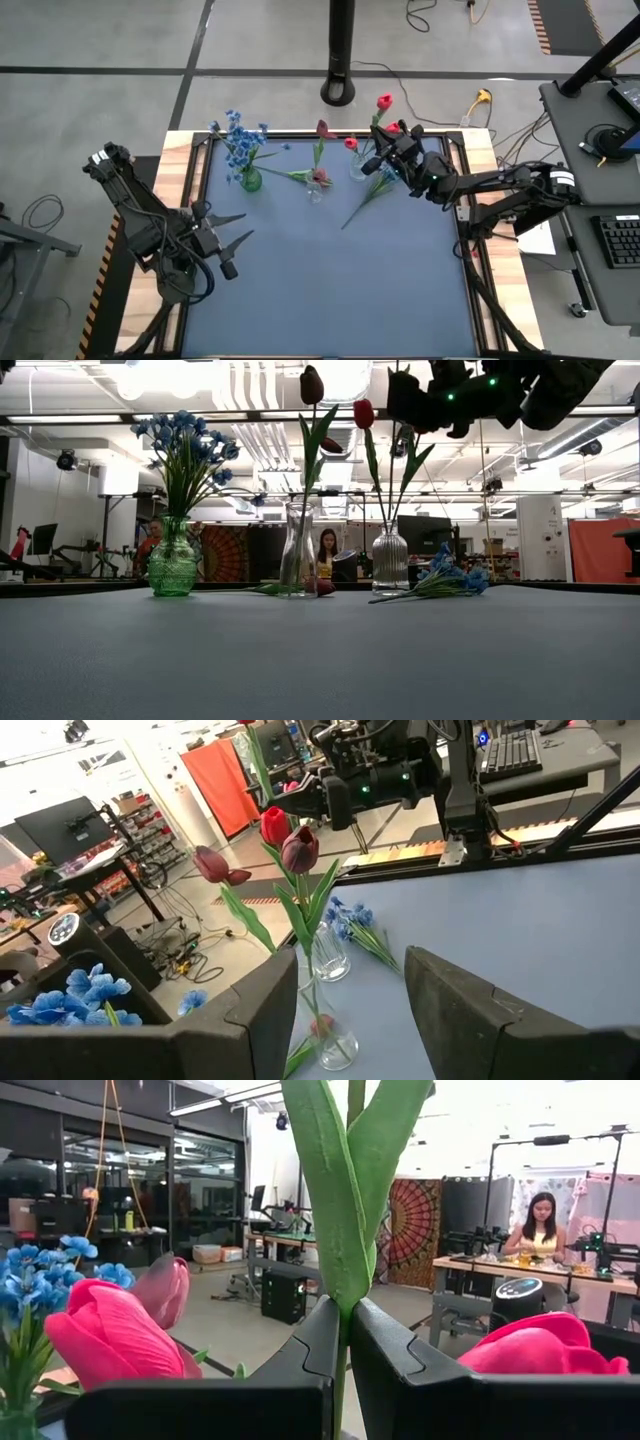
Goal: Sort flowers into vase by color
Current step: Put the red tulip into the top transparent vase
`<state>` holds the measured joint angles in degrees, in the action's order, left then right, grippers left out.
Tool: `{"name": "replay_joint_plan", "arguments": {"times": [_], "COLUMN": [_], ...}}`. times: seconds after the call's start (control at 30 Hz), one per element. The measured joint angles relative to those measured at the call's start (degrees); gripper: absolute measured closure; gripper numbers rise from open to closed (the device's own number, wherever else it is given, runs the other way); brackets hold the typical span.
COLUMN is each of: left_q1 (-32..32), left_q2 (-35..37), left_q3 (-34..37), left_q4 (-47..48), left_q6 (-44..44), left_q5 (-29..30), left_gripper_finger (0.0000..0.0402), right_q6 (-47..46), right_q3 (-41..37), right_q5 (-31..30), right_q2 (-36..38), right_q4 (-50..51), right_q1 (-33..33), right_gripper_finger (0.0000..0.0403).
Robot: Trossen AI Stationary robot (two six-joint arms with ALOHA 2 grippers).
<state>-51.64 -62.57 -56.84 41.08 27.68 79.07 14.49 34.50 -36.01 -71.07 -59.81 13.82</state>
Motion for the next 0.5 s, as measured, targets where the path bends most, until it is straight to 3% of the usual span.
{"name": "replay_joint_plan", "arguments": {"times": [0.27, 0.5], "left_q1": [0.0, 0.0], "left_q2": [0.0, 0.0], "left_q3": [0.0, 0.0], "left_q4": [0.0, 0.0], "left_q6": [0.0, 0.0], "left_q5": [0.0, 0.0], "left_gripper_finger": [0.0232, 0.0232], "right_q6": [-0.9, -1.1], "right_q3": [0.0, 0.0], "right_q5": [0.0, 0.0], "right_q2": [0.0, 0.0], "right_q4": [1.3, 1.3], "right_q1": [0.0, 0.0], "right_gripper_finger": [0.0385, 0.0337]}}
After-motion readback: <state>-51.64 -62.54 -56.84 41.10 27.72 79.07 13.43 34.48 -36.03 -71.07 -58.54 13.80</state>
